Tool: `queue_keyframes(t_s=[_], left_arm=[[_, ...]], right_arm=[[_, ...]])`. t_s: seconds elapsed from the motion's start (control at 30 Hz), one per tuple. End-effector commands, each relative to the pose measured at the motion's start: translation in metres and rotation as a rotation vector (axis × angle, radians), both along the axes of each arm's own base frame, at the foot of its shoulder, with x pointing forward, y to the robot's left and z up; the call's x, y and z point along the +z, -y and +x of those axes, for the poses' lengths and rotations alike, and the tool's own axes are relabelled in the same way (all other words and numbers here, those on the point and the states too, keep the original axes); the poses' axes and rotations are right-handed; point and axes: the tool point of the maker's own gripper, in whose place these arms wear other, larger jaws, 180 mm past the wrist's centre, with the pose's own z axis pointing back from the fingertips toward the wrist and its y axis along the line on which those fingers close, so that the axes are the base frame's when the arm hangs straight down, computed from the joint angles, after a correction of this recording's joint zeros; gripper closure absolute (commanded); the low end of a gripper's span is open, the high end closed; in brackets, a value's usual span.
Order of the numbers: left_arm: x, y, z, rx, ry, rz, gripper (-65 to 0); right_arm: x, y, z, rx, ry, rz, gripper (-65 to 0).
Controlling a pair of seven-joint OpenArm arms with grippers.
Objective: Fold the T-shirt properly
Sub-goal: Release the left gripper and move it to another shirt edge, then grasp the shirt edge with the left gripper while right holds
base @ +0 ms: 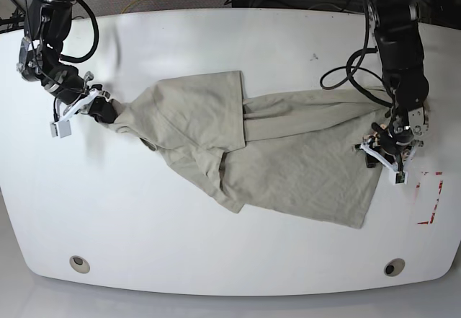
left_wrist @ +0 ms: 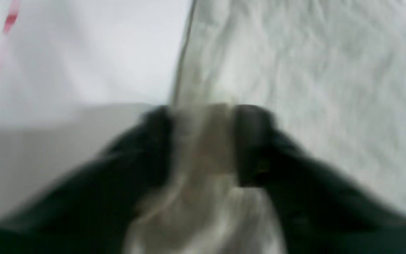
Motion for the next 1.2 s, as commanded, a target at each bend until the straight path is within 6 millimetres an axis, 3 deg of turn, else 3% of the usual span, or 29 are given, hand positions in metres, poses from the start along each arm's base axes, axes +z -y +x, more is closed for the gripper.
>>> queue_keyframes(t_s=[0.0, 0.1, 0.23, 0.33, 0.53, 0.63, 0.73, 0.83, 0.93, 1.17], left_arm=[[-0.004, -0.002, -0.019, -0.024, -0.057, 0.040, -11.9], [-0.009, 0.000, -0.040, -0.041, -0.069, 0.062, -4.6], [-0.011, -0.001, -0.074, -0.055, -0.115, 0.097, -4.7], [-0.001, -0.013, -0.099, -0.032, -0.111, 0.131, -4.9], [0.015, -0.011, -0.120, -0.056, -0.093, 0.172, -5.8], [0.027, -0.007, -0.117, -0.068, -0.061, 0.185, -17.6], [0.041, -0.010, -0.112, -0.060, -0.022, 0.199, -38.9], [0.052, -0.017, -0.104, -0.036, 0.009, 0.204, -51.9], [0.069, -0.020, -0.081, -0.020, 0.066, 0.204, -51.8], [0.054, -0.027, -0.049, 0.007, -0.006, 0.137, -51.8]], right_arm=[[0.018, 0.006, 0.011, -0.002, 0.061, -0.011, 0.0], [0.018, 0.006, 0.011, -0.002, 0.061, -0.011, 0.0], [0.017, 0.005, 0.010, 0.002, 0.059, -0.010, 0.0], [0.017, 0.005, 0.010, 0.002, 0.059, -0.010, 0.0], [0.017, 0.004, 0.010, 0.004, 0.058, -0.010, 0.0], [0.017, 0.004, 0.010, 0.005, 0.057, -0.008, 0.0], [0.017, 0.004, 0.011, 0.005, 0.059, -0.008, 0.0], [0.017, 0.004, 0.011, 0.005, 0.059, -0.008, 0.0], [0.017, 0.004, 0.011, 0.005, 0.059, -0.008, 0.0], [0.019, 0.001, 0.014, 0.003, 0.070, -0.001, 0.0]])
